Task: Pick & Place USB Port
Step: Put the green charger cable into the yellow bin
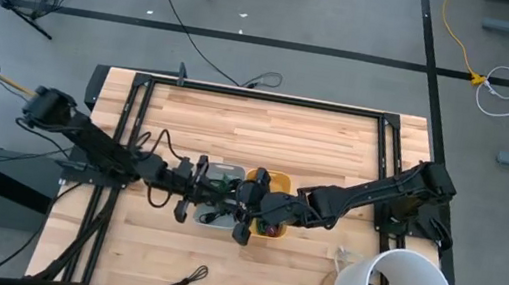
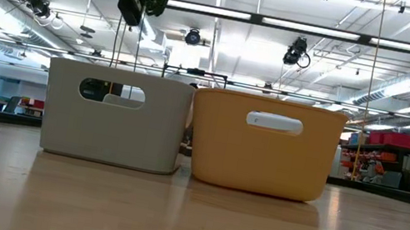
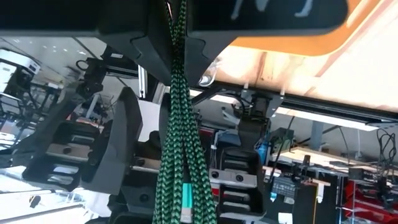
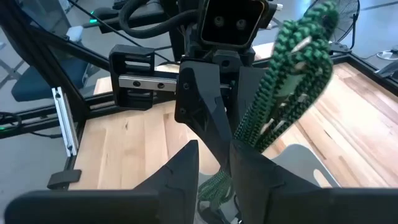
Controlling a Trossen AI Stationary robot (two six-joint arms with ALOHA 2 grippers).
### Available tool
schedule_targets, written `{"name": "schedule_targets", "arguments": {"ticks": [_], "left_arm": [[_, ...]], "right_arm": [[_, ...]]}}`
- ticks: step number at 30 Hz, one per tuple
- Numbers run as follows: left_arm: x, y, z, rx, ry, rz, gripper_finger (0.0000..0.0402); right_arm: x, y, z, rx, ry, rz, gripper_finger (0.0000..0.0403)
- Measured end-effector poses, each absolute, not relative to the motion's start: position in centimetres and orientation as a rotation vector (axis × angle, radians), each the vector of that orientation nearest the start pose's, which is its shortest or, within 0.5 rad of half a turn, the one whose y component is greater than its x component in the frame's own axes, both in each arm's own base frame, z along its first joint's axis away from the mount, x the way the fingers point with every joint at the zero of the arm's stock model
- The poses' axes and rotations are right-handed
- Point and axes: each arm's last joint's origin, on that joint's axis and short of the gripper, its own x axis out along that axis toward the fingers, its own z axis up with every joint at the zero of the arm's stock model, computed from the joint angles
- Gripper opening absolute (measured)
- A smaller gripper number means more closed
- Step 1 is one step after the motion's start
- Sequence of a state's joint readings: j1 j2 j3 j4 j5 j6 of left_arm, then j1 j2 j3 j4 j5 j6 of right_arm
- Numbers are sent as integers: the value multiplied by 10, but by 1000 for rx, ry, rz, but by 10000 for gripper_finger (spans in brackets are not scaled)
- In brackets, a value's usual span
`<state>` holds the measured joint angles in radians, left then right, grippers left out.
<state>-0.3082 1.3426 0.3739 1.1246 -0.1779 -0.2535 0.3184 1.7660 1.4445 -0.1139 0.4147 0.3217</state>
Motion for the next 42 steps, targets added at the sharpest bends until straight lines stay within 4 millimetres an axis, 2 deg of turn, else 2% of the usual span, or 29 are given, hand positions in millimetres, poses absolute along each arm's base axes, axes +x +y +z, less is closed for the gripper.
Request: {"name": "schedule_targets", "arguments": {"ticks": [18, 24, 30, 33, 36, 42], "left_arm": [[235, -73, 216, -267, -177, -183, 17], [235, -74, 214, -257, -159, -188, 22], [235, -75, 215, -256, -165, -199, 16], [235, -75, 215, -258, -166, -206, 16], [235, -75, 215, -259, -164, -203, 19], [235, -76, 216, -256, -169, -213, 16]], "right_arm": [[396, 109, 309, 149, 326, -125, 96], [393, 117, 304, 197, 389, -49, 96], [383, 124, 302, 220, 467, -61, 96], [380, 122, 296, 180, 512, -129, 96], [380, 118, 297, 167, 485, -199, 96], [386, 119, 305, 187, 417, -109, 96]]}}
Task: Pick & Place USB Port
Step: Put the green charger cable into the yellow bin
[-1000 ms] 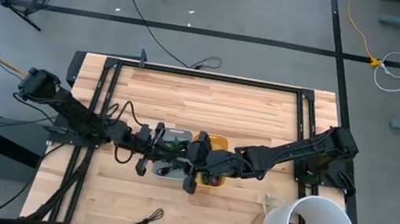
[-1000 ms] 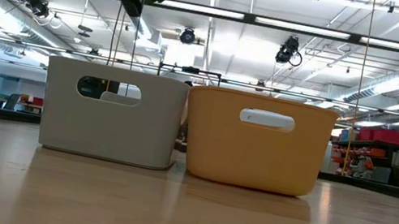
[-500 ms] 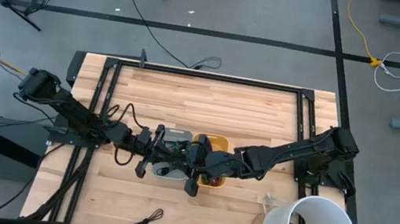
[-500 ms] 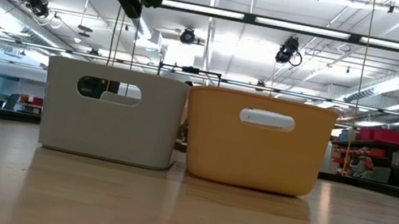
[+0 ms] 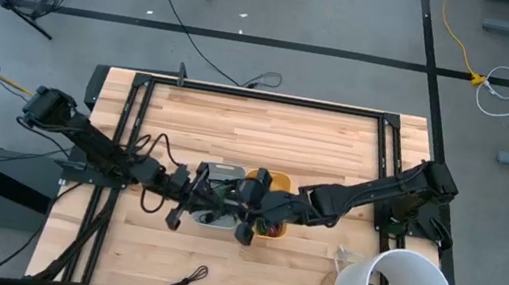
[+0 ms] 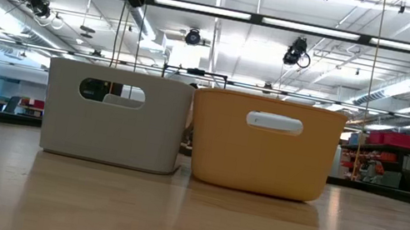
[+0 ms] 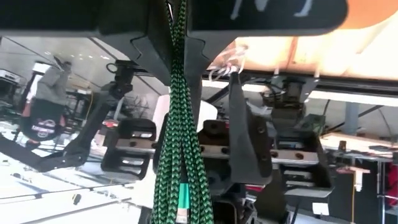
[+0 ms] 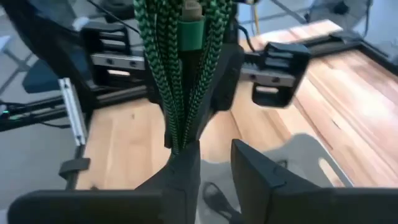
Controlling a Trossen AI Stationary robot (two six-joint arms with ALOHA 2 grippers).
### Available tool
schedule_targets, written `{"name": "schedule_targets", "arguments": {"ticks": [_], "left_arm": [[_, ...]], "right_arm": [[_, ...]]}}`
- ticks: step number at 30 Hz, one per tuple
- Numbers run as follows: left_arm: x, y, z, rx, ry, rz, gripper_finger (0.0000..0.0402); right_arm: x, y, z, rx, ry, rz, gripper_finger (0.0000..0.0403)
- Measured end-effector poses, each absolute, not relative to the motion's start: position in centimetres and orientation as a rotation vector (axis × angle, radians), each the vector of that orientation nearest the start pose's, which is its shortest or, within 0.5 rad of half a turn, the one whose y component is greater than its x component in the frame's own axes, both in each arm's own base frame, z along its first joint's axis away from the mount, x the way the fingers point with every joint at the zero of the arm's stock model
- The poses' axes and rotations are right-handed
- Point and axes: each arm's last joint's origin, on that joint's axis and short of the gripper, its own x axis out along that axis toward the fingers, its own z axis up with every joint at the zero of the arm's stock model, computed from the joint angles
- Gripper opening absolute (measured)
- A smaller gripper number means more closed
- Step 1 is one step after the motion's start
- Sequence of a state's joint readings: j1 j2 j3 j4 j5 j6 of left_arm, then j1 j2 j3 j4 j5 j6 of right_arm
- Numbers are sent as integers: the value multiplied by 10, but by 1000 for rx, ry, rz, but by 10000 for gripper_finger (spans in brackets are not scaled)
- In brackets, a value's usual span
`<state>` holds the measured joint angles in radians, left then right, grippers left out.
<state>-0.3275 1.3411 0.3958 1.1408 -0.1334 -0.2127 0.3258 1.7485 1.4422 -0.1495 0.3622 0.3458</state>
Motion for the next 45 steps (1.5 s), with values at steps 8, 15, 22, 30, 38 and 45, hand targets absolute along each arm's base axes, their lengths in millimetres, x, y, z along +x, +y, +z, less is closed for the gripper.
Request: {"name": "schedule_targets", "arguments": {"ticks": [8, 15, 22, 30, 38, 45], "left_arm": [[235, -75, 214, -253, -156, -210, 18], [235, -75, 212, -249, -138, -207, 16], [236, -74, 212, -254, -141, -177, 16], [236, -72, 212, -253, -136, -181, 16], [236, -73, 213, -255, -149, -192, 16], [236, -72, 212, -254, -141, -178, 16]], "right_arm": [[384, 118, 309, 180, 413, -100, 96], [380, 120, 308, 236, 463, -33, 96], [377, 127, 308, 243, 493, 37, 96], [378, 121, 310, 218, 453, -66, 96], [383, 118, 318, 209, 367, -52, 96], [386, 112, 321, 142, 324, -120, 96]]}}
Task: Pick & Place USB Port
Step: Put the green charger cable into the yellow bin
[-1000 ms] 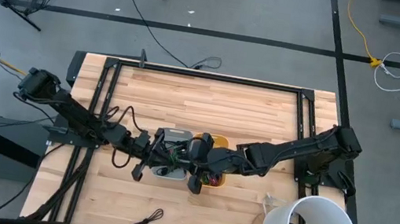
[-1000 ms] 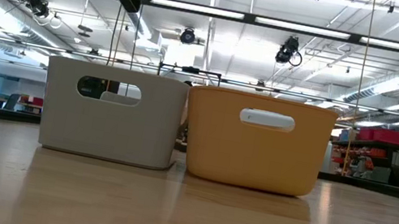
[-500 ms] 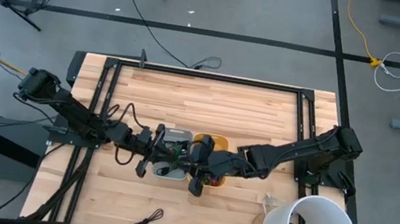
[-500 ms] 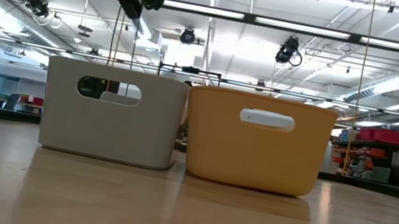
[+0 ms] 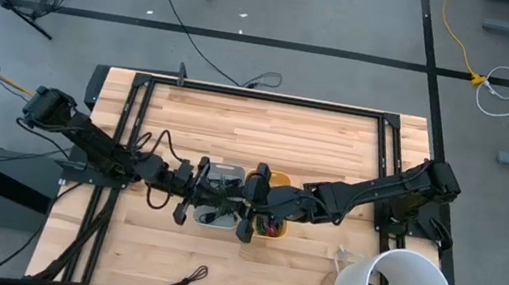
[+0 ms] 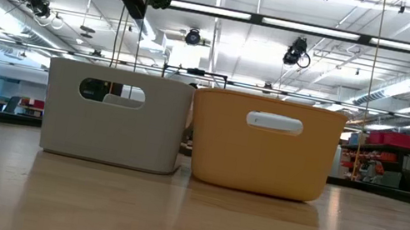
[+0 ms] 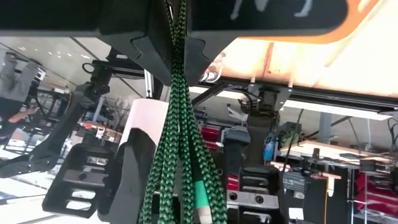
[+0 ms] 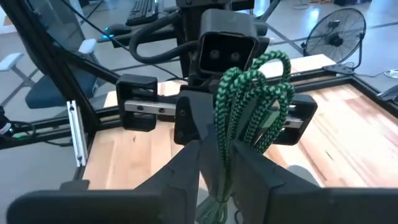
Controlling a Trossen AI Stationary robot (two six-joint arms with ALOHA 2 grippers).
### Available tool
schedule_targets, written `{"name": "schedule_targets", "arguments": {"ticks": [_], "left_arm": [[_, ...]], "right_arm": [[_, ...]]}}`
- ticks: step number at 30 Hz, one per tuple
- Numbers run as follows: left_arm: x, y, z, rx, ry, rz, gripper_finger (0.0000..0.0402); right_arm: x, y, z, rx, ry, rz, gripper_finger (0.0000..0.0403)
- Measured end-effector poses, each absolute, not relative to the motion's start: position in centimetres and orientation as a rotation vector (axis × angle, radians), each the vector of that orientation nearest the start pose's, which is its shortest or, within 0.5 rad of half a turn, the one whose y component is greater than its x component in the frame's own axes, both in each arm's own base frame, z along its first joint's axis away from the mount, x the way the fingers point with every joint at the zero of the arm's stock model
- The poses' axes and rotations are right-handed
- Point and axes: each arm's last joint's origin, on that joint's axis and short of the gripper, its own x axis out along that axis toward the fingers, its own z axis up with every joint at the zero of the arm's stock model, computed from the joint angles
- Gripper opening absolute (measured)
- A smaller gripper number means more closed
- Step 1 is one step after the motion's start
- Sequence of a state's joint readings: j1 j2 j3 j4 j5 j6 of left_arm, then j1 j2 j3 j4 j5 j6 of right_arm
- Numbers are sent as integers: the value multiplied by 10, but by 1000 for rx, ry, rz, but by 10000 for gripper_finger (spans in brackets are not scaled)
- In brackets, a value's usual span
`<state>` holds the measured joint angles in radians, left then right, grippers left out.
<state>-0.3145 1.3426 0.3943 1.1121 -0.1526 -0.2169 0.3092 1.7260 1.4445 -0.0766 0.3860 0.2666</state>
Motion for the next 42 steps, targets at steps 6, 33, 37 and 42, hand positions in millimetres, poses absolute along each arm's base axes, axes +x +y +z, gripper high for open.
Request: {"name": "schedule_targets", "arguments": {"ticks": [6, 33, 37, 42], "left_arm": [[236, -73, 211, -250, -128, -187, 16], [236, -71, 212, -256, -149, -113, 125], [236, -71, 212, -258, -146, -114, 145], [236, -71, 212, -259, -144, -122, 150]], "right_arm": [[387, 111, 318, 124, 332, -126, 43], [347, 97, 328, 149, 548, -260, 1], [331, 94, 327, 214, 652, -304, 0], [323, 92, 314, 291, 784, -365, 0]]}}
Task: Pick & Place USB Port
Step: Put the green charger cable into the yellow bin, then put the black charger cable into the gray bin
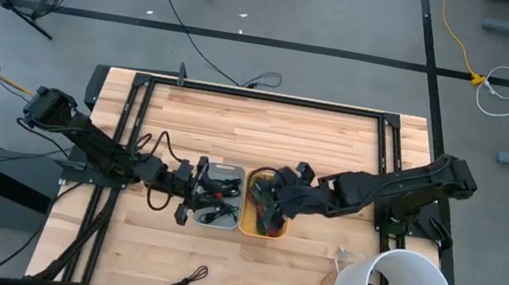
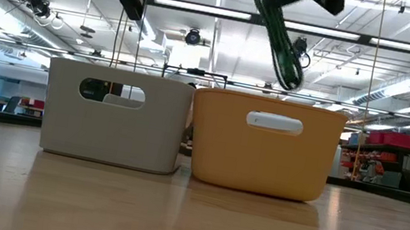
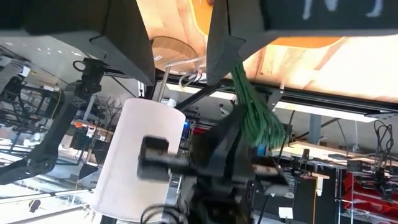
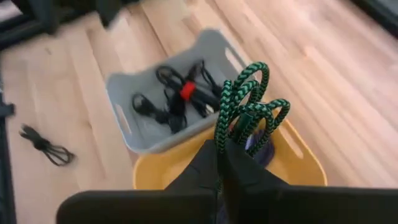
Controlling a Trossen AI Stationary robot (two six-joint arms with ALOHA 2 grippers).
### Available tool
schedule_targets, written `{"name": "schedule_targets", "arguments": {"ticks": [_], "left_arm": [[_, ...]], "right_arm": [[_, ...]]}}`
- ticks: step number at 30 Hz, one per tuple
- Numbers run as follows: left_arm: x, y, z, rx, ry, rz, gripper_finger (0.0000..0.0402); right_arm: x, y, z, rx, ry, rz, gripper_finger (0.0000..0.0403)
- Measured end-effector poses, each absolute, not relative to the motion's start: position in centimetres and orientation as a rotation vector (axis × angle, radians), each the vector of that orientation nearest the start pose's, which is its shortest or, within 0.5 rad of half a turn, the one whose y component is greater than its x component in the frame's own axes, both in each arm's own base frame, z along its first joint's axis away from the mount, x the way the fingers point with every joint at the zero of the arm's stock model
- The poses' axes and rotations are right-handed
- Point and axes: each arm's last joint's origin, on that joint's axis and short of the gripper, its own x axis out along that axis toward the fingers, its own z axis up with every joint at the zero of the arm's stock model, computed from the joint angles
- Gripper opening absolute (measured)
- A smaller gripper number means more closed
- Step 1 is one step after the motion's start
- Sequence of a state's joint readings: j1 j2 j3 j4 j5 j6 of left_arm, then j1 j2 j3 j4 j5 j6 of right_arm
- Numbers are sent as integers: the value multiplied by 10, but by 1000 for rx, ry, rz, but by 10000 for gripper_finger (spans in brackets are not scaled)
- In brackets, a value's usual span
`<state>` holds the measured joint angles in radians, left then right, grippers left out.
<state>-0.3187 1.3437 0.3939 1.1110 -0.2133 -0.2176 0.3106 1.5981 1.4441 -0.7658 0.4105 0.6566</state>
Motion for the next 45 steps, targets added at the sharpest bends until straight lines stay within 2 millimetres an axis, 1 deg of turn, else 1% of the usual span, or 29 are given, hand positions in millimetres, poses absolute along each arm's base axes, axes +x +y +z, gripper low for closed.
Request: {"name": "schedule_targets", "arguments": {"ticks": [2, 6, 16, 20, 22, 26, 31, 35, 38, 42, 45], "left_arm": [[236, -72, 212, -262, -142, -122, 148], [236, -72, 212, -266, -142, -123, 145], [236, -72, 211, -264, -133, -137, 144], [236, -72, 211, -268, -132, -137, 144], [236, -72, 211, -277, -129, -138, 144], [237, -72, 209, -279, -112, -136, 144], [237, -72, 208, -276, -100, -135, 144], [237, -72, 208, -275, -99, -134, 144], [237, -72, 208, -274, -100, -134, 144], [237, -72, 208, -274, -99, -134, 144], [237, -72, 207, -273, -95, -134, 144]], "right_arm": [[324, 93, 308, 293, 819, -381, 0], [329, 95, 300, 301, 835, -395, 0], [344, 101, 269, 286, 946, -384, 0], [345, 102, 265, 285, 959, -385, 0], [344, 101, 258, 275, 981, -393, 2], [340, 98, 240, 276, 1005, -424, 28], [334, 89, 221, 302, 1040, -490, 80], [335, 83, 220, 289, 1042, -488, 124], [337, 80, 222, 274, 1025, -483, 148], [340, 78, 225, 280, 980, -484, 162], [342, 79, 226, 260, 968, -452, 167]]}}
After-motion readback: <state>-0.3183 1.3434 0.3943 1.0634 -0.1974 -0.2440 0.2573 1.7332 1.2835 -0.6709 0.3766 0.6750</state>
